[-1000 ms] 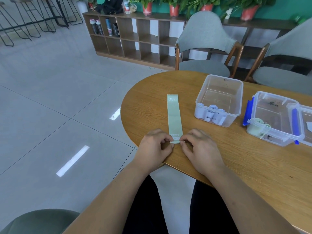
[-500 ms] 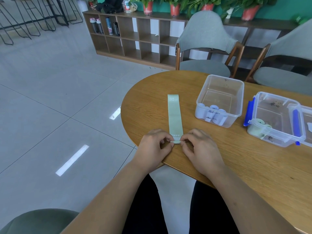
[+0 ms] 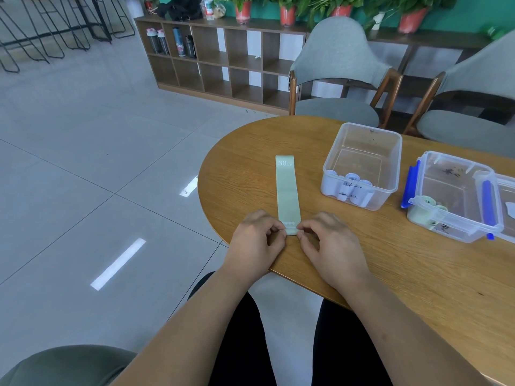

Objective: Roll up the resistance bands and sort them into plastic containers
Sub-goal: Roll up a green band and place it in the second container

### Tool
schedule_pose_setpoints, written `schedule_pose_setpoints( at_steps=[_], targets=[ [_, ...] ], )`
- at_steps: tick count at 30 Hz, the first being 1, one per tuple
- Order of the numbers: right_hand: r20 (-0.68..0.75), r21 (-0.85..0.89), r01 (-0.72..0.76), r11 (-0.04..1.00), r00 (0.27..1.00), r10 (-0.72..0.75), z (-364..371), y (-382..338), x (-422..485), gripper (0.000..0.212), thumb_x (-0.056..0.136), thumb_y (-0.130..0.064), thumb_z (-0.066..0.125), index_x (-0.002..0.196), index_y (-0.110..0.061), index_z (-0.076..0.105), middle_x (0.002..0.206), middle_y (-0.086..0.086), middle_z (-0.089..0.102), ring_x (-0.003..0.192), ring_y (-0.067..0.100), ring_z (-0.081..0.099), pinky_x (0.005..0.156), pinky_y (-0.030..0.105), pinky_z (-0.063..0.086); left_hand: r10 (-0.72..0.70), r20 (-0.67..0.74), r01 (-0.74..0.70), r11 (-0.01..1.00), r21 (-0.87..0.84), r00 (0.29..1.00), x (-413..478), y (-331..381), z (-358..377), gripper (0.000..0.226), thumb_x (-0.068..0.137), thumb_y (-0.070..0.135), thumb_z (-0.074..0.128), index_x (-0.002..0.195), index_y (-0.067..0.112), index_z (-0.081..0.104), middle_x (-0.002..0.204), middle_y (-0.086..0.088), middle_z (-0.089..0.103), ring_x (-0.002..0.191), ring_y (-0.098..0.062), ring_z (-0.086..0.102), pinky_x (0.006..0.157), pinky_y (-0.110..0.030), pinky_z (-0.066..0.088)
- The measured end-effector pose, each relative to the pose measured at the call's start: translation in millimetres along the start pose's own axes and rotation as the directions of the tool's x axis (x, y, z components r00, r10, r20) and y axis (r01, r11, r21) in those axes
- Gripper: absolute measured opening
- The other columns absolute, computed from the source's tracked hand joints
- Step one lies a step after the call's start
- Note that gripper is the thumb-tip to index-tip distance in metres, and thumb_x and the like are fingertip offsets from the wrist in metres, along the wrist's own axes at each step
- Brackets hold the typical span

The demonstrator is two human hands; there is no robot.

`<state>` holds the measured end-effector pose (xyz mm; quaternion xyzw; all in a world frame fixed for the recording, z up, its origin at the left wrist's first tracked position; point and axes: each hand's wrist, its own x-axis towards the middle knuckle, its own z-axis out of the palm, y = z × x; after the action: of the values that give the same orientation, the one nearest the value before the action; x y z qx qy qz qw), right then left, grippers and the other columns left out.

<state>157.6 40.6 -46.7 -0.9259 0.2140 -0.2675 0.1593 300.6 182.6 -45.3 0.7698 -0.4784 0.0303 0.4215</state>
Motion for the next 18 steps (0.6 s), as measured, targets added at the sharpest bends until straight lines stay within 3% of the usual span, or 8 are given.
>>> schedule_pose_setpoints(
  at_steps=[8, 18],
  targets=[
    [0.016, -0.028, -0.019, 0.999, 1.000, 0.019, 1.1, -0.7, 1.3, 0.016, 0.098, -0.032, 0.068, 0.110, -0.027, 0.076, 0.100, -0.013, 0.059, 0.099, 0.012, 0.057, 0.081, 0.033, 0.052, 0.015, 0.004, -0.015, 1.000, 0.006, 1.000, -2.0, -3.7, 3.2, 0.016, 0.091, 0.019, 0.077, 0.107, 0.015, 0.078, 0.095, 0.007, 0.062, 0.088, -0.012, 0.060, 0.075, -0.034, 0.056],
    [-0.010, -0.025, -0.008, 1.000, 1.000, 0.008, 2.0, -0.7, 0.8, 0.015, 0.096, -0.032, 0.068, 0.104, -0.024, 0.079, 0.094, -0.010, 0.059, 0.093, 0.013, 0.057, 0.079, 0.035, 0.052, 0.043, -0.009, -0.043, 0.999, 0.010, 0.999, -3.9, -2.9, 3.3, 0.014, 0.093, 0.021, 0.075, 0.105, 0.017, 0.081, 0.095, 0.008, 0.064, 0.088, -0.010, 0.060, 0.075, -0.032, 0.054]
  ],
)
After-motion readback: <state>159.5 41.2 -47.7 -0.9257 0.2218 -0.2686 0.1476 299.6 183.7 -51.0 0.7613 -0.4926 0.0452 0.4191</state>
